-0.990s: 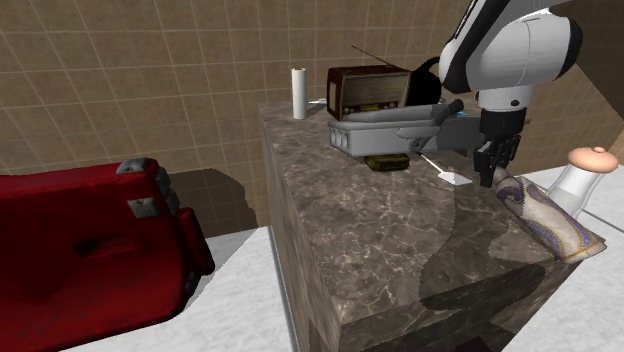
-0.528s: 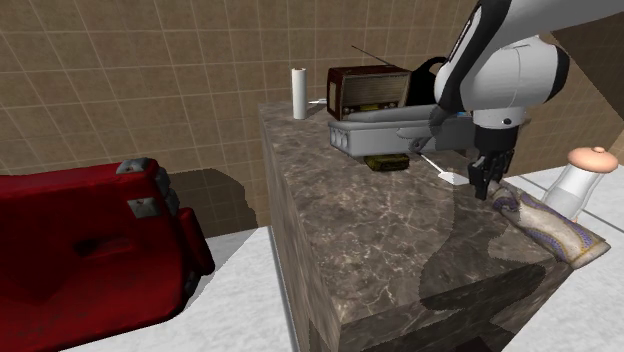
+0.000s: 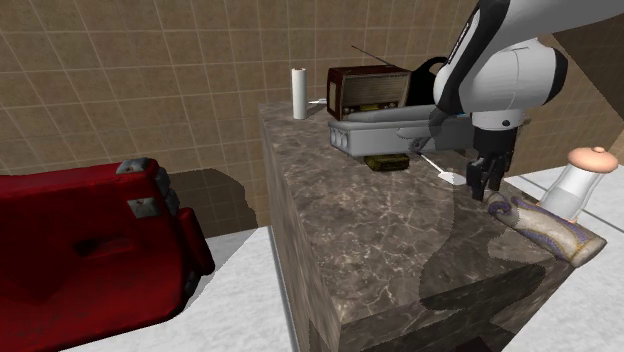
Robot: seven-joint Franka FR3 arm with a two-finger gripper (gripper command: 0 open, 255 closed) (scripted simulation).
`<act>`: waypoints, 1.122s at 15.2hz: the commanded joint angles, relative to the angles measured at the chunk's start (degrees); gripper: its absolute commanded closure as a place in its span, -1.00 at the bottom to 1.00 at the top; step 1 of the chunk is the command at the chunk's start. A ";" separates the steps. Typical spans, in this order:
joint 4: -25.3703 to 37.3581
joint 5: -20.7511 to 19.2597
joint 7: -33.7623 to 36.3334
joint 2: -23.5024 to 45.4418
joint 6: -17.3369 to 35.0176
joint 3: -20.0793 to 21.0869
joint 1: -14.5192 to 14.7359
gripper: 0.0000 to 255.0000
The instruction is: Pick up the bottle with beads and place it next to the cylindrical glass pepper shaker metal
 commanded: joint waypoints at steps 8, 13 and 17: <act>1.78 -0.32 0.18 -2.69 -4.52 -0.18 0.74 -1.00; 2.38 -0.40 0.22 -3.31 -5.75 -0.20 0.92 -1.00; 2.38 -0.40 0.22 -3.31 -5.75 -0.20 0.92 -1.00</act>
